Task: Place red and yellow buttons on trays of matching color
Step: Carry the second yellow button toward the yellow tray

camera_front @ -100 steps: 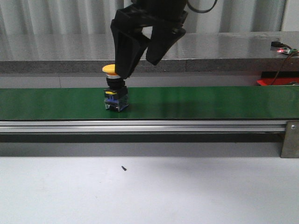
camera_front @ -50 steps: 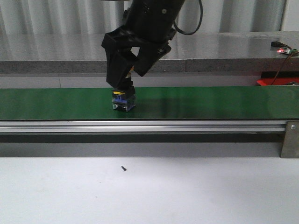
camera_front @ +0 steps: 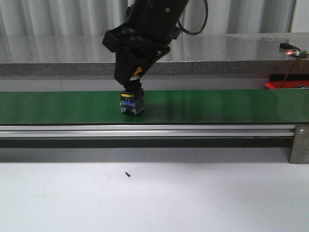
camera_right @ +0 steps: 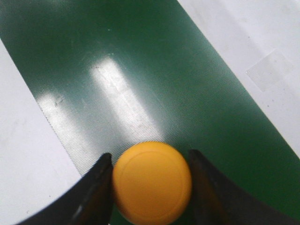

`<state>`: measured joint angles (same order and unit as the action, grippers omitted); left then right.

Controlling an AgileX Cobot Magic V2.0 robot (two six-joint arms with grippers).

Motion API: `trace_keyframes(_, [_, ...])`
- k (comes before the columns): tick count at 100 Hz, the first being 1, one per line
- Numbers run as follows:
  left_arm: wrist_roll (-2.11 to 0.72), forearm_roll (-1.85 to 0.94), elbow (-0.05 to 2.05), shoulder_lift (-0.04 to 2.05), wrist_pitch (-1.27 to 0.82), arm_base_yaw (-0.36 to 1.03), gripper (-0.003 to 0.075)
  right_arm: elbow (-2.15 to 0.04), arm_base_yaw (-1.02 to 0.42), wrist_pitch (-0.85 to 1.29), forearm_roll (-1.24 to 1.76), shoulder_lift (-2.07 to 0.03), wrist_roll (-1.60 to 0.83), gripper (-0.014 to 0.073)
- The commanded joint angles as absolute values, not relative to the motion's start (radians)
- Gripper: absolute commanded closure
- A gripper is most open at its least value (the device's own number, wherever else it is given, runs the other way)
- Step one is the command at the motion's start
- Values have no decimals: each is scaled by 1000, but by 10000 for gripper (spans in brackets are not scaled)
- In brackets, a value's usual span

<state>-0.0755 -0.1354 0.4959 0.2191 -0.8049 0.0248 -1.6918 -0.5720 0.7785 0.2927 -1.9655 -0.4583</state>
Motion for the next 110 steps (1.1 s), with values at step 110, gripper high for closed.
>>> trace_keyframes(110, [-69,-145,520,229,-736,30,740,-1173,191,648,319,-1426,-378,496])
